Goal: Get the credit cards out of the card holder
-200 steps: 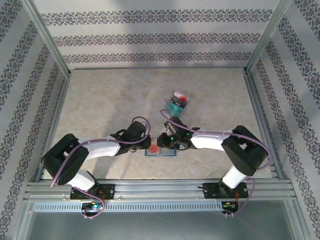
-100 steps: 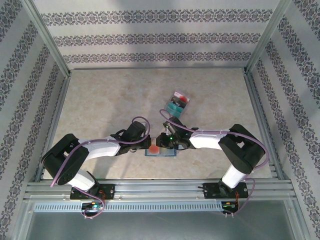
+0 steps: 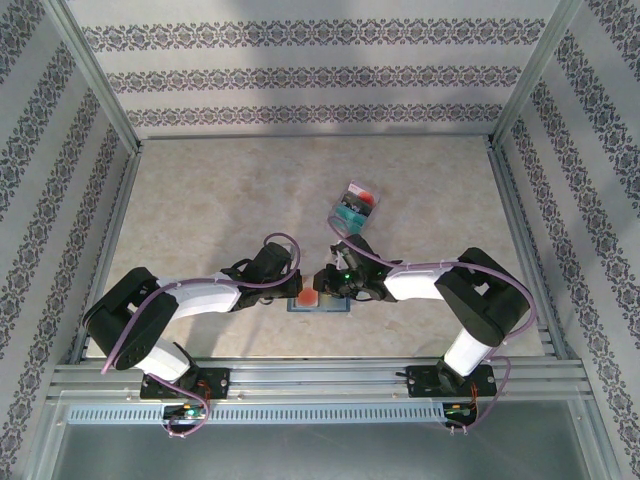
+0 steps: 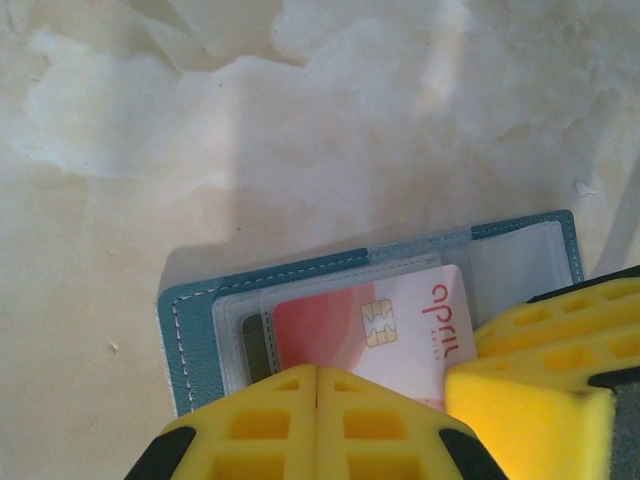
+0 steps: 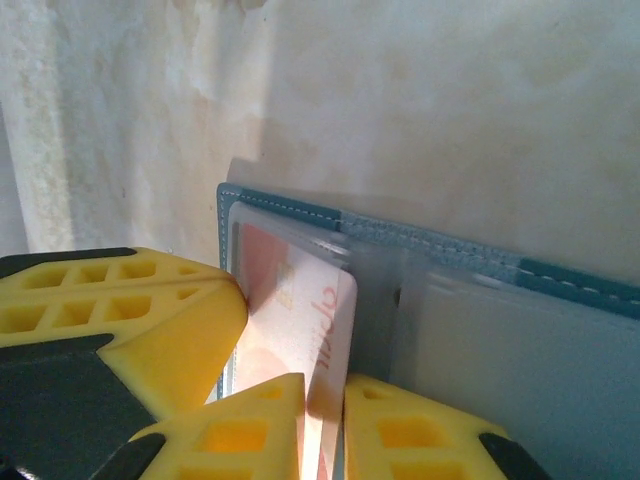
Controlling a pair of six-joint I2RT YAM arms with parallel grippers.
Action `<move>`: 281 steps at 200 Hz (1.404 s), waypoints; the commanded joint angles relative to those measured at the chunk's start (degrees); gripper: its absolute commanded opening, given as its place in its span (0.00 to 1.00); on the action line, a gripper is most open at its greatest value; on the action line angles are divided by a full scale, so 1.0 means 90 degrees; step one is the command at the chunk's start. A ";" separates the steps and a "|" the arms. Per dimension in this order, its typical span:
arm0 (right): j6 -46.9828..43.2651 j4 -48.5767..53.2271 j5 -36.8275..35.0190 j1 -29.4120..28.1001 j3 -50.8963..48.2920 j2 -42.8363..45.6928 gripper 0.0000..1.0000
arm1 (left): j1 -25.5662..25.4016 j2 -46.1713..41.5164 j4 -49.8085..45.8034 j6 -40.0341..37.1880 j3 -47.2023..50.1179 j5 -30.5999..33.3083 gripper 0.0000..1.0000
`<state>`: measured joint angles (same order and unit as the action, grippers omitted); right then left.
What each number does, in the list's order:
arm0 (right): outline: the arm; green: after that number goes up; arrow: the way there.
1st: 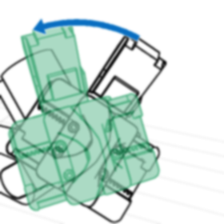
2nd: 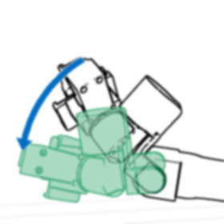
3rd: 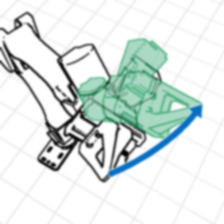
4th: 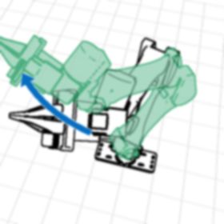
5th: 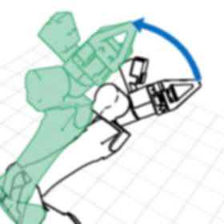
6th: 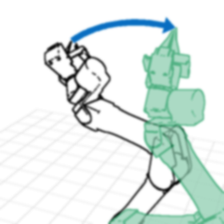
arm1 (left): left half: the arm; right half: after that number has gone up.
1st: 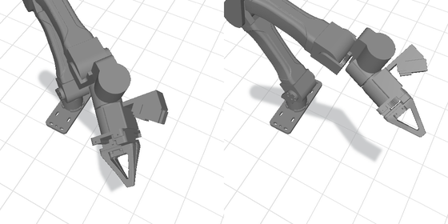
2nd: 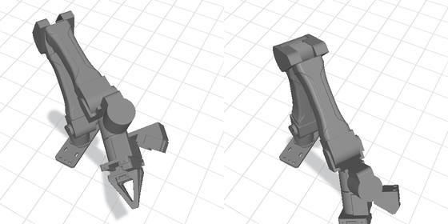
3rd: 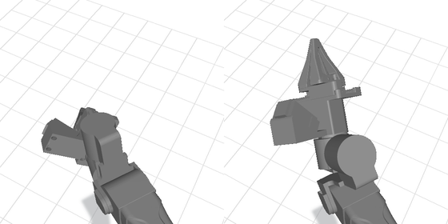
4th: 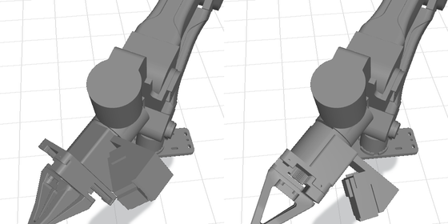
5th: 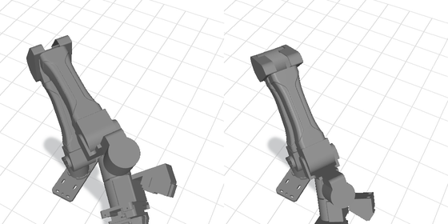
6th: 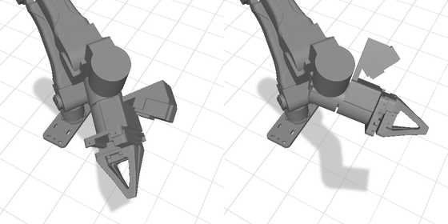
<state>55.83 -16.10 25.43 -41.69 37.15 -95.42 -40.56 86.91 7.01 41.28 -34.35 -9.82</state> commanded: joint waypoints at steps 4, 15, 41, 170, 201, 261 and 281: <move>0.0178 -0.0821 0.0387 0.0033 -0.0064 0.0132 0.14 | -0.0103 0.0100 -0.0018 0.0062 0.0103 0.0001 0.03; 0.0171 -0.0819 0.0387 0.0058 -0.0093 0.0150 0.11 | -0.0103 0.0063 -0.0062 0.0071 0.0096 0.0050 0.03; 0.0161 -0.0809 0.0387 0.0148 -0.0208 0.0179 0.08 | -0.0103 -0.0016 -0.0198 0.0045 0.0077 0.0161 0.04; 0.0220 -0.1072 0.0540 0.0331 -0.0436 0.0370 0.15 | -0.0103 -0.0069 -0.0820 -0.0460 -0.0258 0.0321 0.15; 0.0357 -0.1424 0.0735 0.0327 -0.0453 0.0353 0.16 | -0.0103 0.0150 -0.0713 -0.0396 -0.0248 0.0167 0.13; 0.0537 -0.1893 0.0852 0.0382 -0.0627 0.0241 0.09 | -0.0103 0.0255 -0.0819 -0.0392 -0.0306 0.0235 0.11; 0.0525 -0.1883 0.0793 0.0455 -0.0735 0.0260 0.05 | -0.0103 0.0246 -0.0871 -0.0368 -0.0304 0.0308 0.11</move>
<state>60.18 -28.97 30.98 -38.33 31.55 -92.88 -40.88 87.72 2.55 38.59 -36.77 -7.64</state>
